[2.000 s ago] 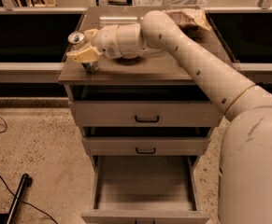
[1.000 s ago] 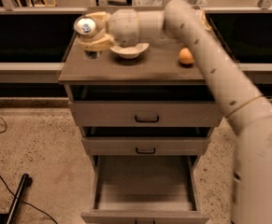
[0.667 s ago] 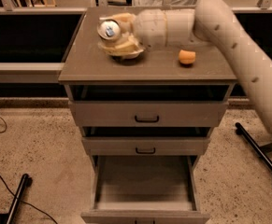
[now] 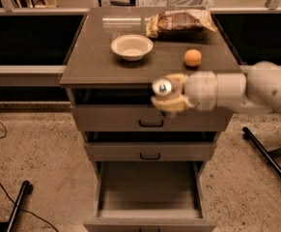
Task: Place redbull can into bottom drawer
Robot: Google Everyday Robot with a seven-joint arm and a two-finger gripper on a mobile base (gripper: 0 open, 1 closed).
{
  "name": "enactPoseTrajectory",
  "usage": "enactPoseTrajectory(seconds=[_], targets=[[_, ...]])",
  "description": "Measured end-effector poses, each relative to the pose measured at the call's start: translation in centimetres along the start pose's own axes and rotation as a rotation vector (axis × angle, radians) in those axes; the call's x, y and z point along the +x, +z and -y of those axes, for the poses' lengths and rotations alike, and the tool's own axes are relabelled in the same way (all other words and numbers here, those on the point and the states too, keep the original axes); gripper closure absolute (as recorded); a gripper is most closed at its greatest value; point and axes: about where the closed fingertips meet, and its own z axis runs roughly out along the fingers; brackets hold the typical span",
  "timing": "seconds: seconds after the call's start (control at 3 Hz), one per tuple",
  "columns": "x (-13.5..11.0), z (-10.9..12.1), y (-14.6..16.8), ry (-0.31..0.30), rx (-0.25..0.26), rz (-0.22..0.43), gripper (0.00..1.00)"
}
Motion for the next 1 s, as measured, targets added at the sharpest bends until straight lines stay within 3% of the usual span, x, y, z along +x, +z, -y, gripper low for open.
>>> enactPoseTrajectory(seconds=[0.33,0.67,1.0], targets=[[8.7,-4.7,-3.4,0.150,0.047,-0.091,1.00],[8.7,-4.6,-3.3,0.156,0.044,-0.085,1.00],[13.6,-5.9,-3.8,0.208,0.037,-0.047,1.00]])
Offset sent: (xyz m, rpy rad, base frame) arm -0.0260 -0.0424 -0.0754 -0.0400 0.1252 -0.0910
